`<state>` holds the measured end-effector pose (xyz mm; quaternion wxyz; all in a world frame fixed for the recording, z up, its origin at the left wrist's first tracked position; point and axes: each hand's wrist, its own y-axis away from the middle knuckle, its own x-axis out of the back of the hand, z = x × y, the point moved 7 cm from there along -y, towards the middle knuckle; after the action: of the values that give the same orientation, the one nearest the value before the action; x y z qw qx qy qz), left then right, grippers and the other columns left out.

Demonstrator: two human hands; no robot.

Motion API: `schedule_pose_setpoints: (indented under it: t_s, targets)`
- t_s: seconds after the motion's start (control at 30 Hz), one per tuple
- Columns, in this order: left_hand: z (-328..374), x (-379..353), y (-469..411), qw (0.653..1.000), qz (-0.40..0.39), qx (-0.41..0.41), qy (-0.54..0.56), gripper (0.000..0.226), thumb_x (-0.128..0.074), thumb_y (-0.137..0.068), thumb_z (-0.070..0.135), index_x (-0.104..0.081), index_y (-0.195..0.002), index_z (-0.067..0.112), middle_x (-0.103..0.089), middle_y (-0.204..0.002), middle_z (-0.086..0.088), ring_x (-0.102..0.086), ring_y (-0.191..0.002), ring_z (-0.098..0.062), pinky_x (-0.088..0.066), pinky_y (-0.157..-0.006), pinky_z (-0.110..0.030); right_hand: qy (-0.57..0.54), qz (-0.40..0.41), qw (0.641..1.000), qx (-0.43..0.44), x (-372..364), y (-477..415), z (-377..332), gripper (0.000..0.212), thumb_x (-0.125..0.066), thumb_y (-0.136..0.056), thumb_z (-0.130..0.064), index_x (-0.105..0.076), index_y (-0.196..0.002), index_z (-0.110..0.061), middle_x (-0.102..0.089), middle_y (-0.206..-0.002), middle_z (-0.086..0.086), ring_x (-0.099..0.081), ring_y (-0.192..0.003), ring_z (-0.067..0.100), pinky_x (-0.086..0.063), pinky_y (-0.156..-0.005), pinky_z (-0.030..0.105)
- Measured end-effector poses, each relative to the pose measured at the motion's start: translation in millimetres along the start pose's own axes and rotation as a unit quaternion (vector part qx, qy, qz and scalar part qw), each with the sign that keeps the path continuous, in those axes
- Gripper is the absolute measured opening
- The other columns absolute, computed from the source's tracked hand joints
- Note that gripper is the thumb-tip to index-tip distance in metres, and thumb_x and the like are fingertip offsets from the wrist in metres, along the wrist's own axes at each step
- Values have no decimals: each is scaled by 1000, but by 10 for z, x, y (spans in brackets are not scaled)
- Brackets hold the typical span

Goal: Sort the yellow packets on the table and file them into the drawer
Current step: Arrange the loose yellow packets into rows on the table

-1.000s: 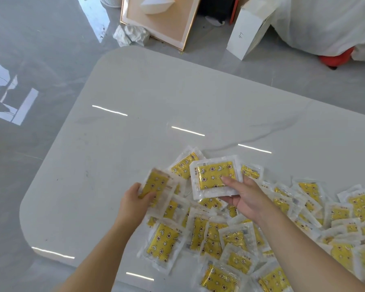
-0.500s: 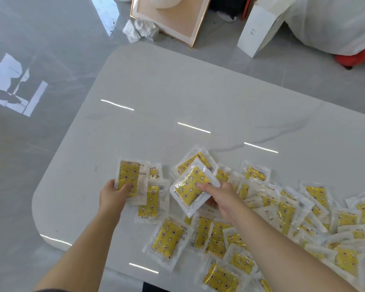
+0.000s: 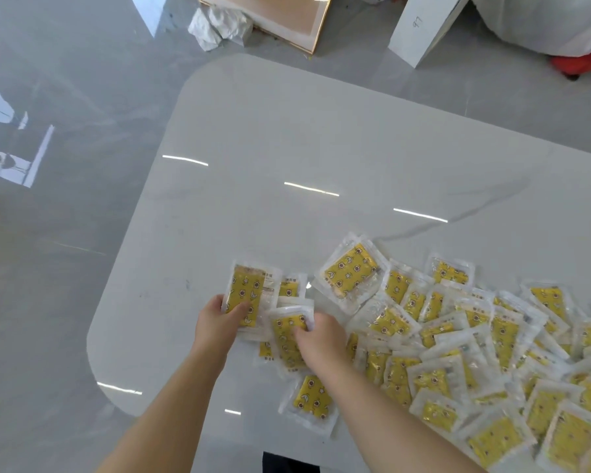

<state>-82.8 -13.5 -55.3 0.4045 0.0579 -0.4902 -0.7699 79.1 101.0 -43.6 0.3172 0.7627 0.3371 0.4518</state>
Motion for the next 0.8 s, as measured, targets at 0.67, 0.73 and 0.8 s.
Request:
schedule_pose_setpoints:
  t_s: [0.67,0.73,0.8]
  targets:
    - [552,-284,128,991,40,-66,-113,17,-62,-82,13,-51,-91,3,-55,-77,-8,-47,-64,-20,-38,-54,-31,-206,-5,978,19,1217,-185,32,10,-63,-93,-26,-70,-100,-23,-76,-91,-8,-71,-85,7,-57,-83,34]
    - [725,-212,167,989,36,-82,-113,21,-63,-82,13,-50,-92,1,-54,-76,-9,-46,-64,-20,-38,-55,-32,-238,-8,971,16,1326,-277,-45,12,-64,-93,-25,-70,-103,-22,-76,-94,-6,-71,-92,14,-56,-88,40]
    - [945,-139,164,988,30,-100,-117,21,-63,-81,13,-51,-94,2,-57,-78,-13,-49,-65,-21,-40,-57,-34,-251,-6,968,24,1433,-387,-190,12,-64,-92,-21,-70,-103,-20,-76,-95,-3,-72,-91,17,-57,-88,43]
